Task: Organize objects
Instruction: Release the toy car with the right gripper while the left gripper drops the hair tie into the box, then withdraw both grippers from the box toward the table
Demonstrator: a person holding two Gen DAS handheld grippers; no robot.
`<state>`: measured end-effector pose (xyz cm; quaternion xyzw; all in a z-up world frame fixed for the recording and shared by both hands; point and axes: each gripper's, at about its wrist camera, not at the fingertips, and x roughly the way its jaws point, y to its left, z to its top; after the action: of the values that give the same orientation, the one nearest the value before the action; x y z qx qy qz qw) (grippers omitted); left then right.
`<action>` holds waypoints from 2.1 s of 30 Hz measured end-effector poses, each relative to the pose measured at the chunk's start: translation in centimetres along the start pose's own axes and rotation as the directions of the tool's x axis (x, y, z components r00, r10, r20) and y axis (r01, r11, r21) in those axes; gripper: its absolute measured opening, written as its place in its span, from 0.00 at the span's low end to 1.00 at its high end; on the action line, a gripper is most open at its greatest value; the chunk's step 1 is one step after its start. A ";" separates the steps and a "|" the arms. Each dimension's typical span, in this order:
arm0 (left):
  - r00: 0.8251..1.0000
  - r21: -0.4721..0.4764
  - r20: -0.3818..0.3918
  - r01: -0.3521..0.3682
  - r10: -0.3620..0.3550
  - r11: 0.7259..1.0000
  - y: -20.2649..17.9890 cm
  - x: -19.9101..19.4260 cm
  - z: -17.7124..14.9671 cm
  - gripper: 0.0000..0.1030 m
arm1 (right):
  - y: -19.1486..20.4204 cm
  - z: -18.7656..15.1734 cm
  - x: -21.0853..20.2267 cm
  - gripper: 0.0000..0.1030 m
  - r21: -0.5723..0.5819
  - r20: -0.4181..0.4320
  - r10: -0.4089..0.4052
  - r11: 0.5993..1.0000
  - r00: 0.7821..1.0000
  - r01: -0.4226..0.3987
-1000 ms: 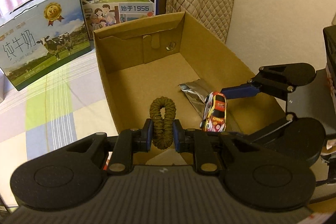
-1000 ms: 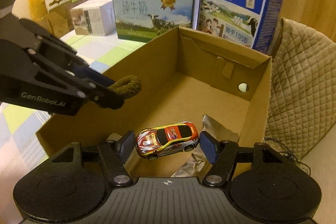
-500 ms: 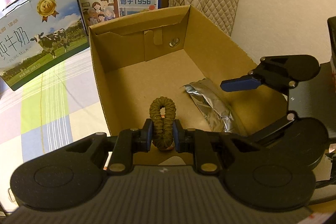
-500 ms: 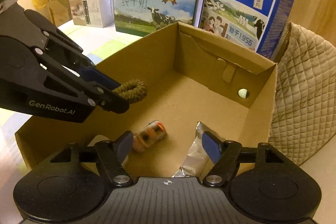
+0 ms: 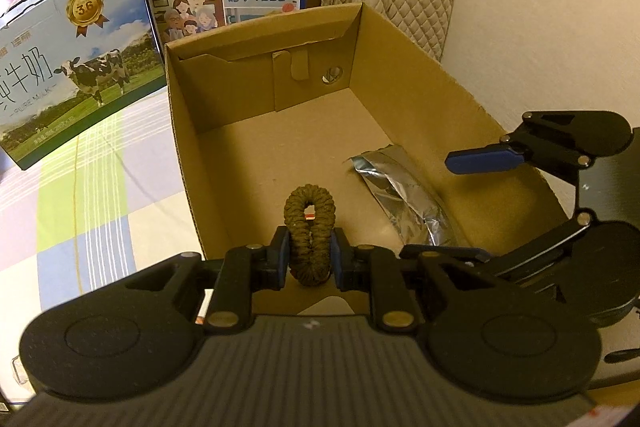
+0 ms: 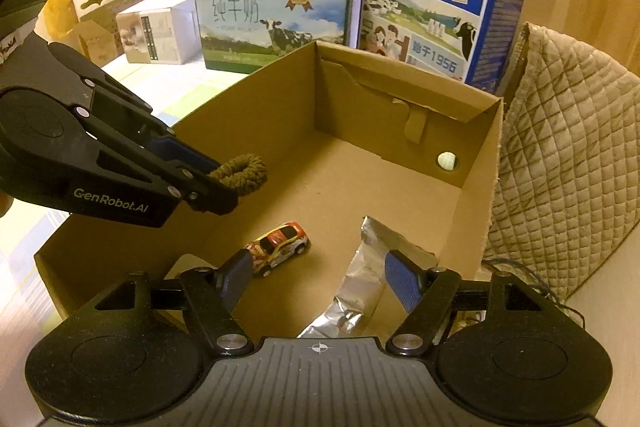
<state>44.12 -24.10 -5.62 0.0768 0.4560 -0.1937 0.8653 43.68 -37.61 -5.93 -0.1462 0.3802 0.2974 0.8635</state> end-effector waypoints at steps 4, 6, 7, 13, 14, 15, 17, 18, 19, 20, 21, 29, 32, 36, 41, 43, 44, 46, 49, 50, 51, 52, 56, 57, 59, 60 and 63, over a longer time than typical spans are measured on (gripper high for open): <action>1.000 0.003 0.011 -0.006 0.006 1.000 -0.1 0.1 0.2 0.27 | -0.2 0.0 0.0 0.68 0.006 0.003 -0.006 1.000 1.000 0.006; 1.000 0.004 0.020 -0.010 0.010 1.000 -0.1 0.0 0.3 0.29 | -0.3 -0.1 0.0 0.68 0.008 0.005 -0.007 1.000 1.000 0.007; 1.000 0.003 0.028 -0.012 0.012 1.000 -0.1 -0.1 0.3 0.32 | -0.3 -0.1 -0.1 0.68 0.008 0.006 -0.008 1.000 1.000 0.008; 0.999 -0.002 0.050 -0.016 0.016 1.000 0.0 -0.4 0.6 0.50 | -0.3 -0.2 -0.2 0.68 0.012 0.012 -0.009 1.000 1.000 0.009; 0.998 -0.002 0.054 -0.016 0.016 1.000 0.1 -0.5 0.7 0.51 | -0.3 -0.2 -0.2 0.68 0.014 0.013 -0.009 1.000 1.000 0.009; 0.998 -0.003 0.056 -0.016 0.016 1.000 0.1 -0.6 0.7 0.53 | -0.3 -0.2 -0.3 0.68 0.015 0.013 -0.008 1.000 1.000 0.008; 0.998 -0.004 0.056 -0.015 0.015 1.000 0.1 -0.7 0.6 0.54 | -0.3 -0.2 -0.4 0.68 0.018 0.016 -0.009 1.000 1.000 0.008; 0.998 -0.003 0.056 -0.014 0.014 1.000 0.1 -0.8 0.6 0.54 | -0.3 -0.2 -0.4 0.68 0.020 0.016 -0.008 1.000 1.000 0.008; 0.998 -0.004 0.055 -0.014 0.014 1.000 0.2 -0.8 0.6 0.54 | -0.3 -0.2 -0.5 0.68 0.020 0.017 -0.008 1.000 1.000 0.008; 0.998 -0.005 0.055 -0.013 0.013 1.000 0.2 -0.8 0.6 0.55 | -0.3 -0.3 -0.5 0.68 0.021 0.017 -0.007 1.000 1.000 0.007; 0.998 -0.006 0.055 -0.011 0.011 1.000 0.2 -0.9 0.5 0.55 | -0.2 -0.3 -0.6 0.68 0.022 0.018 -0.007 1.000 1.000 0.007; 0.998 -0.014 0.055 -0.010 0.011 1.000 0.2 -1.8 -0.2 0.57 | 0.0 -0.6 -1.3 0.68 0.039 0.029 -0.005 0.999 1.000 0.004; 0.998 -0.024 0.059 -0.012 0.014 1.000 0.4 -2.4 -0.5 0.57 | 0.2 -0.9 -2.0 0.68 0.057 0.038 -0.006 0.998 0.999 0.004; 0.998 -0.041 0.070 -0.002 0.005 0.999 0.8 -3.7 -1.2 0.57 | 0.5 -1.3 -3.1 0.68 0.092 0.056 -0.002 0.996 0.998 -0.003; 0.996 -0.054 0.091 -0.006 0.011 0.999 1.0 -5.7 -2.0 0.59 | 1.1 -1.9 -4.5 0.68 0.134 0.079 -0.005 0.991 0.997 -0.006; 0.995 -0.065 0.100 -0.004 0.011 0.998 1.2 -6.5 -2.5 0.59 | 1.3 -2.1 -5.1 0.68 0.154 0.091 -0.004 0.988 0.996 -0.010; 0.995 -0.070 0.102 -0.006 0.013 0.998 1.3 -7.0 -2.8 0.59 | 1.5 -2.2 -5.4 0.68 0.163 0.096 -0.006 0.986 0.995 -0.010; 0.994 -0.080 0.104 -0.007 0.015 0.997 1.5 -7.8 -3.3 0.60 | 1.8 -2.3 -6.0 0.68 0.178 0.105 -0.009 0.984 0.994 -0.010; 0.994 -0.099 0.108 -0.009 0.020 0.995 1.9 -8.9 -4.2 0.60 | 2.3 -2.5 -6.7 0.68 0.194 0.116 -0.013 0.981 0.993 -0.010; 0.994 -0.105 0.108 -0.011 0.023 0.994 2.0 -9.3 -4.4 0.60 | 2.5 -2.5 -7.0 0.68 0.197 0.120 -0.014 0.980 0.993 -0.010; 0.994 -0.109 0.109 -0.013 0.025 0.994 2.1 -9.6 -4.7 0.60 | 2.6 -2.6 -7.3 0.68 0.201 0.123 -0.016 0.980 0.992 -0.009; 0.993 -0.112 0.110 -0.017 0.029 0.994 2.2 -10.0 -5.0 0.60 | 2.8 -2.6 -7.5 0.68 0.204 0.126 -0.018 0.979 0.992 -0.008; 0.993 -0.127 0.108 -0.026 0.040 0.992 2.4 -11.1 -6.3 0.62 | 3.8 -2.8 -8.4 0.68 0.220 0.142 -0.014 0.975 0.990 -0.018; 0.994 -0.131 0.106 -0.026 0.040 0.991 2.4 -11.4 -6.6 0.62 | 4.1 -2.8 -8.6 0.68 0.222 0.146 -0.009 0.975 0.989 -0.024; 0.994 -0.139 0.102 -0.029 0.043 0.990 2.6 -11.9 -7.3 0.62 | 4.8 -2.9 -8.9 0.68 0.224 0.150 -0.001 0.974 0.989 -0.033; 0.994 -0.143 0.100 -0.030 0.045 0.989 2.7 -12.1 -7.6 0.62 | 5.2 -2.9 -9.1 0.68 0.224 0.149 0.003 0.974 0.989 -0.037; 0.995 -0.155 0.093 -0.033 0.048 0.987 3.0 -12.8 -8.6 0.63 | 6.4 -3.1 -9.4 0.68 0.229 0.147 0.013 0.972 0.989 -0.047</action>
<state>32.27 -15.35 -0.18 0.0099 0.4258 -0.1438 0.8933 32.91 -37.91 -1.14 -0.0167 0.3508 0.2738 0.8954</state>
